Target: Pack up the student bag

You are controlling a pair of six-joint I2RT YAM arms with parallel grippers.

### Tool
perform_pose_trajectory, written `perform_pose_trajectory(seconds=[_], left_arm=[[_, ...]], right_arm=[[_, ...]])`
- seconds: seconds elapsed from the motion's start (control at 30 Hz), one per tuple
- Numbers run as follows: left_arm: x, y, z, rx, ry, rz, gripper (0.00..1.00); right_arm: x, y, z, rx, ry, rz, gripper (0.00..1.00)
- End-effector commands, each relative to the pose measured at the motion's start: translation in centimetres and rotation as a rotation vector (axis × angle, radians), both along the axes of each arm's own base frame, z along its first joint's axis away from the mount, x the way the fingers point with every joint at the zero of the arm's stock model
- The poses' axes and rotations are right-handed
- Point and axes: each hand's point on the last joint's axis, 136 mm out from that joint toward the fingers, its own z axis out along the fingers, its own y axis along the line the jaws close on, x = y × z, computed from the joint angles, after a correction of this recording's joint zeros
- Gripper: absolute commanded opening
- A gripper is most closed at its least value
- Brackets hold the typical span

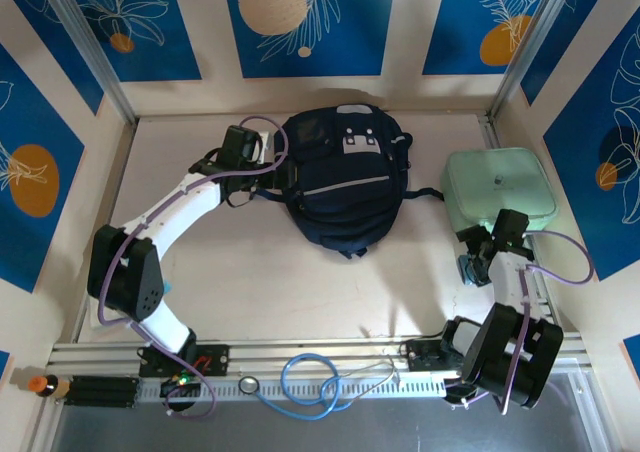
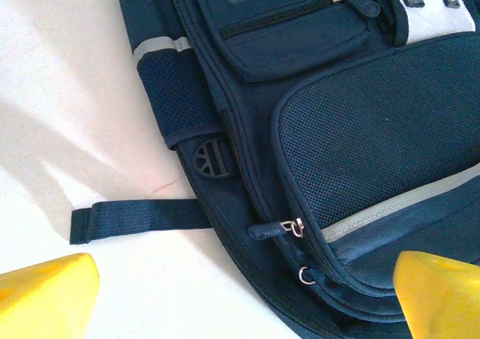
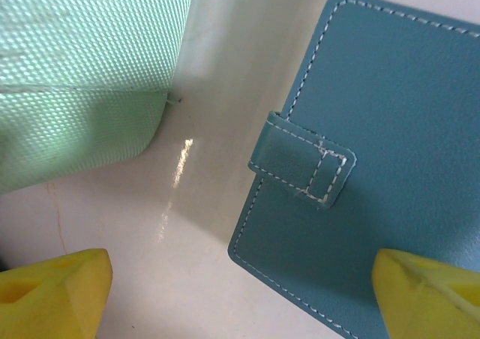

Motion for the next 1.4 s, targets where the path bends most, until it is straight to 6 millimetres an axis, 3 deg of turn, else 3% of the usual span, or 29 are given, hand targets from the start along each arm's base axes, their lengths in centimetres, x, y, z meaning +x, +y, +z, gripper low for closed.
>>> perform_pose_trajectory(seconds=[0.0, 0.33, 0.53, 0.77, 0.87, 1.0, 1.23, 1.3, 1.37], left_arm=[[0.6, -0.3, 0.7, -0.027, -0.008, -0.005, 1.0], [0.5, -0.2, -0.1, -0.019, 0.001, 0.0, 1.0], [0.5, -0.1, -0.3, -0.009, 0.006, 0.0, 1.0], [0.3, -0.5, -0.1, -0.025, 0.007, -0.02, 1.0], [0.3, -0.6, -0.2, -0.03, 0.009, -0.028, 1.0], [0.1, -0.6, -0.1, -0.023, 0.014, -0.034, 1.0], [-0.2, -0.7, -0.2, -0.034, 0.019, -0.047, 1.0], [-0.3, -0.9, -0.3, -0.04, 0.023, -0.051, 1.0], [-0.2, -1.0, -0.2, -0.045, 0.022, -0.053, 1.0]], right_arm=[[0.4, 1.5, -0.6, 0.08, -0.022, 0.053, 0.9], [0.0, 5.6, -0.6, 0.114, 0.003, 0.117, 0.89], [0.3, 9.8, -0.9, 0.168, 0.024, 0.197, 0.88], [0.3, 16.5, -1.4, 0.219, 0.075, 0.368, 0.86], [0.9, 17.9, -0.6, 0.19, 0.064, 0.438, 0.82], [1.1, 17.2, 0.6, 0.102, 0.062, 0.468, 0.8], [-0.2, 13.7, 0.8, -0.009, 0.096, 0.395, 0.76], [-0.7, 13.2, 0.1, 0.002, 0.114, 0.372, 0.7], [-0.8, 13.1, -0.5, 0.018, 0.119, 0.365, 0.58]])
